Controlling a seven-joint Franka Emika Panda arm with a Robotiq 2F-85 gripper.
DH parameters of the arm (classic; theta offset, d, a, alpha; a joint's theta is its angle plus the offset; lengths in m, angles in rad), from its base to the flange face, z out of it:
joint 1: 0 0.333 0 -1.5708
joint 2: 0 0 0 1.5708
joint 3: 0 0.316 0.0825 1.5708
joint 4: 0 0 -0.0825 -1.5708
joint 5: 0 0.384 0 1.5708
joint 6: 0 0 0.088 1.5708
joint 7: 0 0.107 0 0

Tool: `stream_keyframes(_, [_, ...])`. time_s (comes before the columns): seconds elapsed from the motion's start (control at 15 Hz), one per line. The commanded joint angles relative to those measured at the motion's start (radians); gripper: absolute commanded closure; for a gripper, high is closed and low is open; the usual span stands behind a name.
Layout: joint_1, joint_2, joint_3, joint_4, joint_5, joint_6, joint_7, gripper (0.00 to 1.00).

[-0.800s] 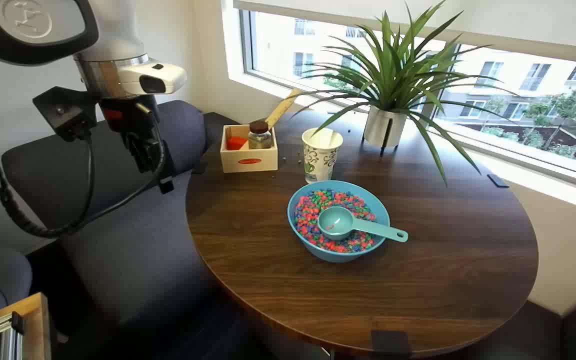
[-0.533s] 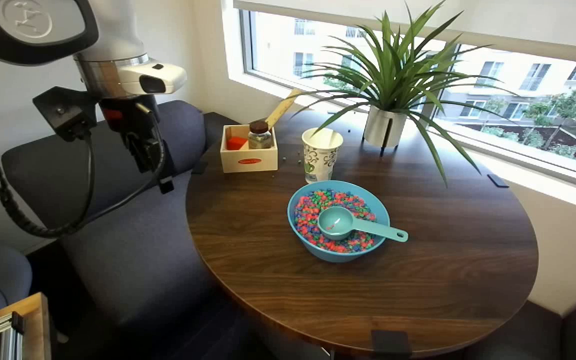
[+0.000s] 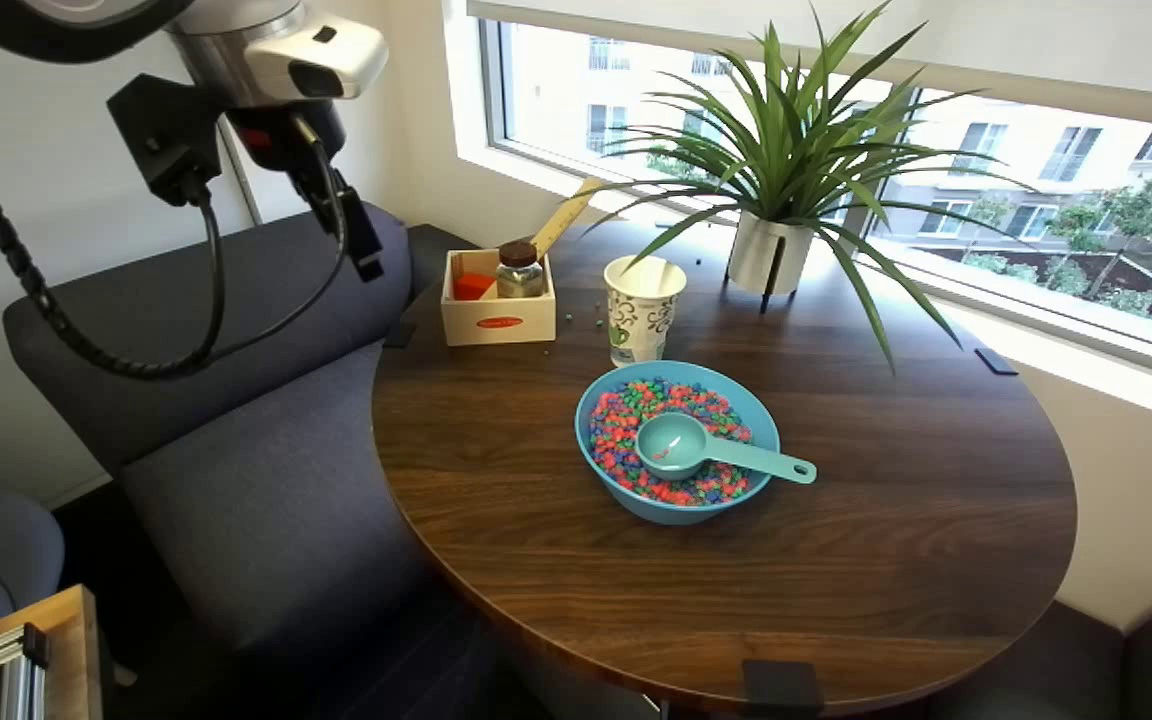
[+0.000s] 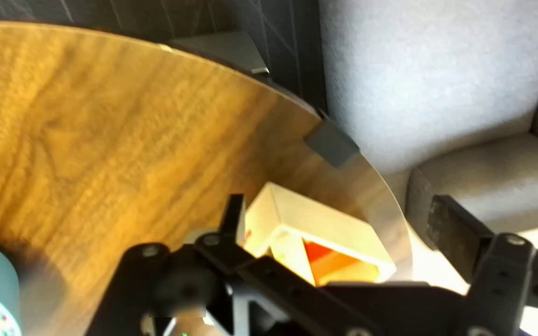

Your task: Put the spice shaker on the table

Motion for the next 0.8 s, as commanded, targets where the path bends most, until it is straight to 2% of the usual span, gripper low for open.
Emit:
stream_keyframes(0.0, [0.012, 0.125, 0.026, 0.11, -0.023, 0.165, 0.049, 0.0])
stream_keyframes(0.2, [-0.024, 0.221, 0.059, 0.143, -0.236, 0.33, 0.108, 0.0])
stream_keyframes(0.4, [-0.034, 0.301, 0.039, 0.188, -0.432, 0.4, 0.208, 0.0])
stream_keyframes(0.53, [-0.051, 0.341, 0.035, 0.226, -0.524, 0.402, 0.279, 0.0])
stream_keyframes(0.73, [-0.052, 0.382, 0.024, 0.268, -0.548, 0.35, 0.315, 0.0])
